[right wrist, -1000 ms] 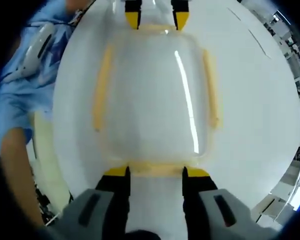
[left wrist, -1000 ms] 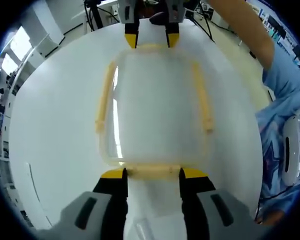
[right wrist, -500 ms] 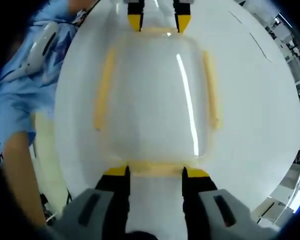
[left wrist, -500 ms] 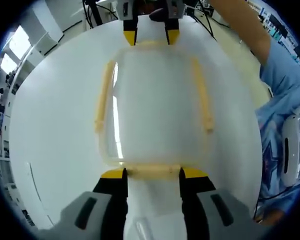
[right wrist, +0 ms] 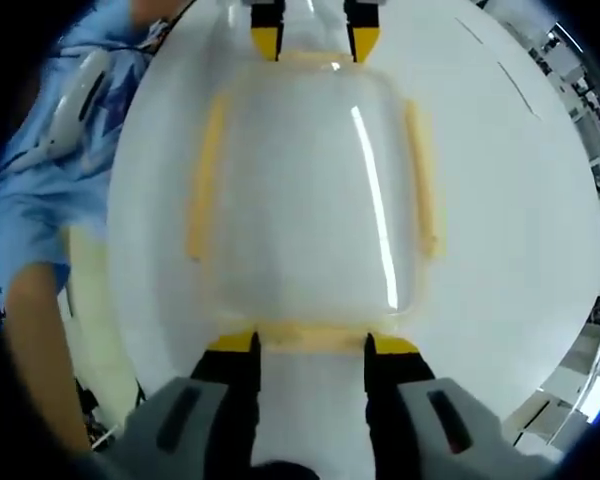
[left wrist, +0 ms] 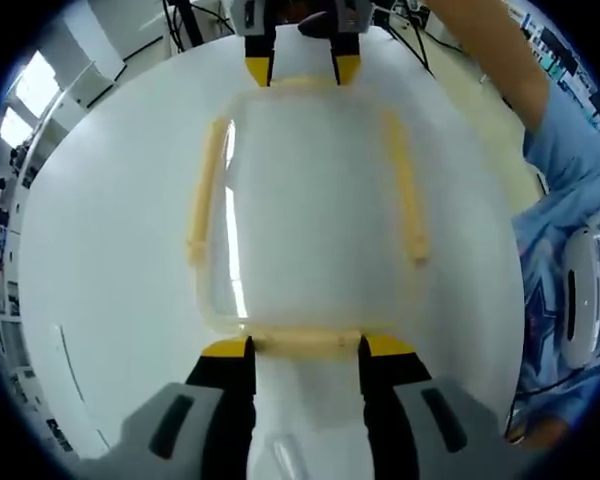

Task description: Snap each plastic latch of the storage box into its locked position after aligning the lid with the box until every specified latch is closed and the lid sits flush.

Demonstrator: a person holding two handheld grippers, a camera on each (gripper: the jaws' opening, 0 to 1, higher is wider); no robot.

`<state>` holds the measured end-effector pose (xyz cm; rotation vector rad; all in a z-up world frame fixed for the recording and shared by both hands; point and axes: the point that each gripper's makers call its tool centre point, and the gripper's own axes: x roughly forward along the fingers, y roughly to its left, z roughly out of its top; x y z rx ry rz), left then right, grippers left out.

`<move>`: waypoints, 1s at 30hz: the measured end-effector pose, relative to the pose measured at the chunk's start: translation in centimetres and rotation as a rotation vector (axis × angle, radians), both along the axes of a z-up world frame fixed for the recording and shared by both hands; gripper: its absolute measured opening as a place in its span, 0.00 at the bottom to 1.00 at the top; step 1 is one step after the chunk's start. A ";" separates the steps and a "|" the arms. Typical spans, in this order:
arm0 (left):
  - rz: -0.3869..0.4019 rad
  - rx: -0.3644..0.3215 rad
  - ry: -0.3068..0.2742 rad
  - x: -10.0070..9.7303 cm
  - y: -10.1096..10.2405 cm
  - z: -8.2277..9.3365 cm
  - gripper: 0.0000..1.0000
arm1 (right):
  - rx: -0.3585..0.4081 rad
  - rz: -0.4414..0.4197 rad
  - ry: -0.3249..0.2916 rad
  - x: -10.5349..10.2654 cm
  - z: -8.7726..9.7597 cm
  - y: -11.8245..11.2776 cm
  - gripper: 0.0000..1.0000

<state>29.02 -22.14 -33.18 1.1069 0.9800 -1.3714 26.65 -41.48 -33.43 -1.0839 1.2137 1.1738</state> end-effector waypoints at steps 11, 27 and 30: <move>0.002 0.003 0.000 0.0 0.0 0.0 0.40 | 0.008 0.000 -0.006 0.2 0.1 -0.1 0.40; 0.001 -0.062 0.015 0.2 0.3 0.2 0.40 | 0.006 0.013 -0.003 0.3 0.1 0.1 0.39; -0.011 -0.081 0.018 0.2 0.2 0.2 0.40 | 0.013 0.012 -0.002 0.4 0.1 0.1 0.39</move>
